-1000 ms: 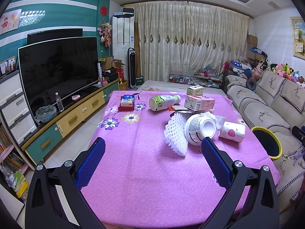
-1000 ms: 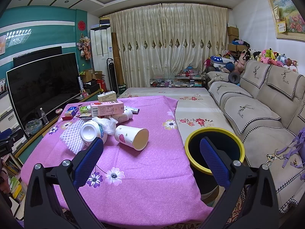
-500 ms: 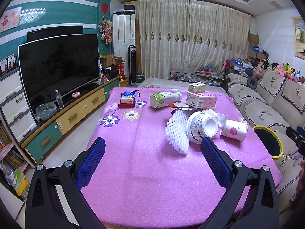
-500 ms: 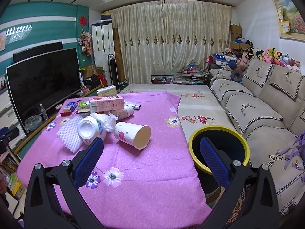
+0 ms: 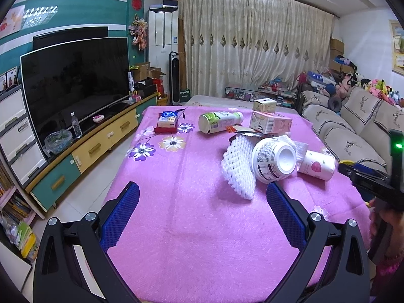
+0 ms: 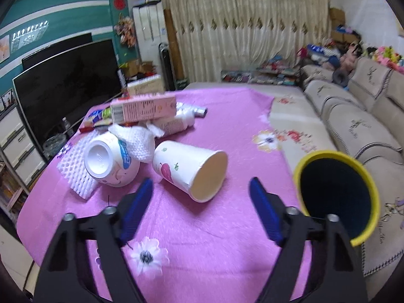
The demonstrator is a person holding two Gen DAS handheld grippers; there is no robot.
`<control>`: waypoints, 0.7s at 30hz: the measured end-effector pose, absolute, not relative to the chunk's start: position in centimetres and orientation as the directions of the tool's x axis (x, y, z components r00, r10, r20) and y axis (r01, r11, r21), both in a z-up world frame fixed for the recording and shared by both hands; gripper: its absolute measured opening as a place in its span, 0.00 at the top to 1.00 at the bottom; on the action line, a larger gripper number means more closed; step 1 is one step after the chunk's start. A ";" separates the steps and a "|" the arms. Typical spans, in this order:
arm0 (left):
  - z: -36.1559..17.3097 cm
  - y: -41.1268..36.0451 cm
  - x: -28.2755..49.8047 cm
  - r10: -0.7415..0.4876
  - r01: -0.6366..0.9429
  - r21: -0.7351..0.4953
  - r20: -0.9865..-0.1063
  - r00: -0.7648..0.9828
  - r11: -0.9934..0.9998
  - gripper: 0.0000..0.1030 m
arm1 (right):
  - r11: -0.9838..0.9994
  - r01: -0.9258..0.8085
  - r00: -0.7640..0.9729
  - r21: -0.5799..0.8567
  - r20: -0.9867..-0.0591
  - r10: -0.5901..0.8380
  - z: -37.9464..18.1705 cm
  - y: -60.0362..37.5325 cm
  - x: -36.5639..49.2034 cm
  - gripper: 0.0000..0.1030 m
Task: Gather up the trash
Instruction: 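Grasp the white paper cup with the right gripper, then carry the paper cup over the yellow-rimmed bin and open the right gripper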
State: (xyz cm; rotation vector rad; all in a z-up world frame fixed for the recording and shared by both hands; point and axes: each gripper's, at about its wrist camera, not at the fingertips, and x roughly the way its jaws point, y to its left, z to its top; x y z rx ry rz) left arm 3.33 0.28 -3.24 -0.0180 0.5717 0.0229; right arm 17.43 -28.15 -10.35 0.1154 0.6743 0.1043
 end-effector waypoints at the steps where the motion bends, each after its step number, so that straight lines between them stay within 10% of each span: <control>1: -3.4 0.1 3.5 0.016 -0.023 -0.006 -0.544 0.839 1.000 0.04 | 0.987 -0.061 0.762 0.151 -0.632 0.143 -10.8 -28.1 18.2 0.37; 21: -6.0 -0.9 6.5 -0.005 0.002 -0.006 -0.587 0.810 1.000 0.04 | 0.962 -0.140 0.701 0.233 -0.663 0.262 -12.3 -27.1 20.8 0.96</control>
